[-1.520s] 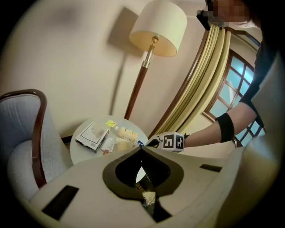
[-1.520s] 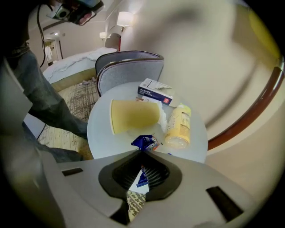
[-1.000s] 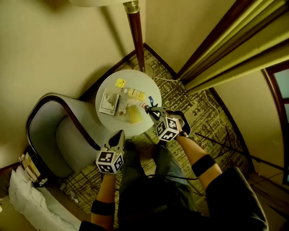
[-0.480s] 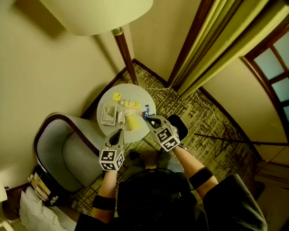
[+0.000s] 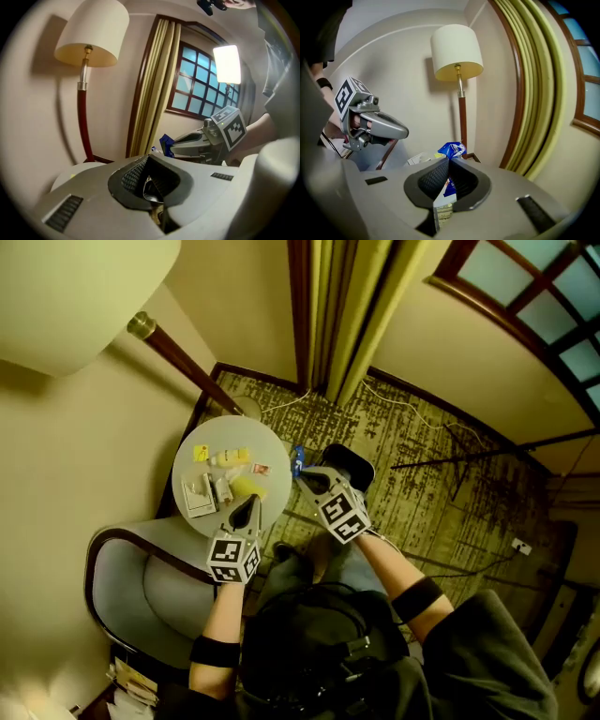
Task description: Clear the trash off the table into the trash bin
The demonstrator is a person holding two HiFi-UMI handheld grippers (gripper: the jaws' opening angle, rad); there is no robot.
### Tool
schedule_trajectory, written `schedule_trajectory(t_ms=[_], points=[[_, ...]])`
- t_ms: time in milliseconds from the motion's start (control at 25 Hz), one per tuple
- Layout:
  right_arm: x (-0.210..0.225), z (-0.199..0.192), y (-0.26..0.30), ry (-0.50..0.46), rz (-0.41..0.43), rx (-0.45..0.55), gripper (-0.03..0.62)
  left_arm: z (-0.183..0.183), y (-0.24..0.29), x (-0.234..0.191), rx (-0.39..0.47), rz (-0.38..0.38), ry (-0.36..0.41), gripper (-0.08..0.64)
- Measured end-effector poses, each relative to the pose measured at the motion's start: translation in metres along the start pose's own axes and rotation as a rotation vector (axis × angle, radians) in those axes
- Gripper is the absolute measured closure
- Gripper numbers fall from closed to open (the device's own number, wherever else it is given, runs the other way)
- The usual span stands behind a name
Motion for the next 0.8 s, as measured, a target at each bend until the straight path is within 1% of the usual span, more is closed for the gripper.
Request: schedule_trajectory(t_ms=[240, 360, 440, 640, 800], points=[[0.052, -0.088, -0.030, 0.171, -0.159, -0.070, 0.561, 0.001, 0.078, 0.065, -0.089, -0.201, 0.123, 0.560], [0.070, -0.139, -0.031, 0.244, -0.223, -0.116, 0.561, -0.014, 0.118, 0.095, -0.148, -0.297, 0.163, 0.560], [0.082, -0.174, -0.023, 0.290, -0.247, -0.145, 0.561, -0.031, 0.146, 0.111, -0.189, -0.342, 0.186, 0.560], [0.111, -0.263, 0.020, 0.376, -0.265, -0.205, 0.561, -0.087, 0.226, 0.130, -0.256, -0.364, 0.196, 0.560], [0.128, -0.333, 0.068, 0.432, -0.250, -0.242, 0.561, -0.138, 0.289, 0.136, -0.321, -0.359, 0.186, 0.560]])
Point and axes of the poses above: the fingertips, and each gripper's own axes: y forward along the fingers, x to its right, z out of its top, the point moved 5 cm from there along -y, backward along the fingers, and after that the axes turned 9 degrees about -x, right-handed, at the moved point
